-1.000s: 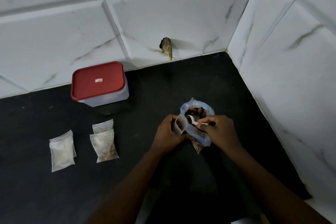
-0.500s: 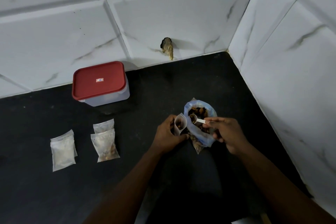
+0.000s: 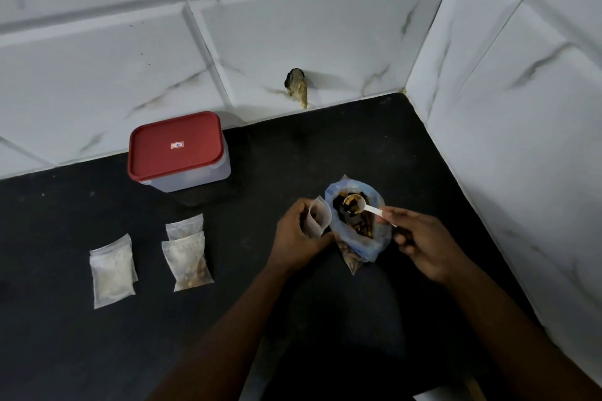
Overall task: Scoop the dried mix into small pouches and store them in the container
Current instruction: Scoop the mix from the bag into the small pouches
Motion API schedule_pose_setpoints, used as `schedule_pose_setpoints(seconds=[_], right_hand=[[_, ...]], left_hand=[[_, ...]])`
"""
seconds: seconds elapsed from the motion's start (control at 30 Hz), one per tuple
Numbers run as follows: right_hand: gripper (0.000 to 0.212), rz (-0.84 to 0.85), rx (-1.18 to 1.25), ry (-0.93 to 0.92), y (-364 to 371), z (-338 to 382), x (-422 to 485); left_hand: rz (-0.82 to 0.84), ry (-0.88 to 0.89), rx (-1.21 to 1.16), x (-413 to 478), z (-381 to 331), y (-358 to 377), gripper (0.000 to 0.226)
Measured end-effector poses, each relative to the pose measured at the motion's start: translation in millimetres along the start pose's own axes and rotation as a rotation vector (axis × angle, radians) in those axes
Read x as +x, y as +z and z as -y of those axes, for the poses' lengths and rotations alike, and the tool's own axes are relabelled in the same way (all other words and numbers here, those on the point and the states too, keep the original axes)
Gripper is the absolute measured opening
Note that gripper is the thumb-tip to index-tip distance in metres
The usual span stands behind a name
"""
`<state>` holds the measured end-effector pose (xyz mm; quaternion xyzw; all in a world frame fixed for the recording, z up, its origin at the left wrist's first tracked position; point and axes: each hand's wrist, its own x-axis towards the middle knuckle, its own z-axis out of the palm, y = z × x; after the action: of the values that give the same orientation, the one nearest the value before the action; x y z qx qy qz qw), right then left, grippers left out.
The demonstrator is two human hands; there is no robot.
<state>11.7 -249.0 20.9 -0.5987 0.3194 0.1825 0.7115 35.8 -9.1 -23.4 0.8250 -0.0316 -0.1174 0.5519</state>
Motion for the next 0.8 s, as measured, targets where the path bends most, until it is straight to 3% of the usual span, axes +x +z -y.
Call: schedule_pose_setpoints(seconds=[0.23, 0.47, 0.63, 0.8], right_hand=[[0.027, 0.119, 0.137, -0.070, 11, 23, -24], [0.016, 0.178, 0.070, -0.114, 27, 21, -36], [0.016, 0.077, -0.246, -0.303, 30, 11, -38], [0.021, 0.021, -0.799, -0.764, 37, 0, -36]], left_hand=[[-0.023, 0.023, -0.005, 3, -9, 6, 0.057], [0.017, 0.040, -0.047, 4, -17, 5, 0.053], [0.029, 0.043, -0.077, 4, -19, 4, 0.043], [0.003, 0.067, -0.097, 3, -17, 9, 0.035]])
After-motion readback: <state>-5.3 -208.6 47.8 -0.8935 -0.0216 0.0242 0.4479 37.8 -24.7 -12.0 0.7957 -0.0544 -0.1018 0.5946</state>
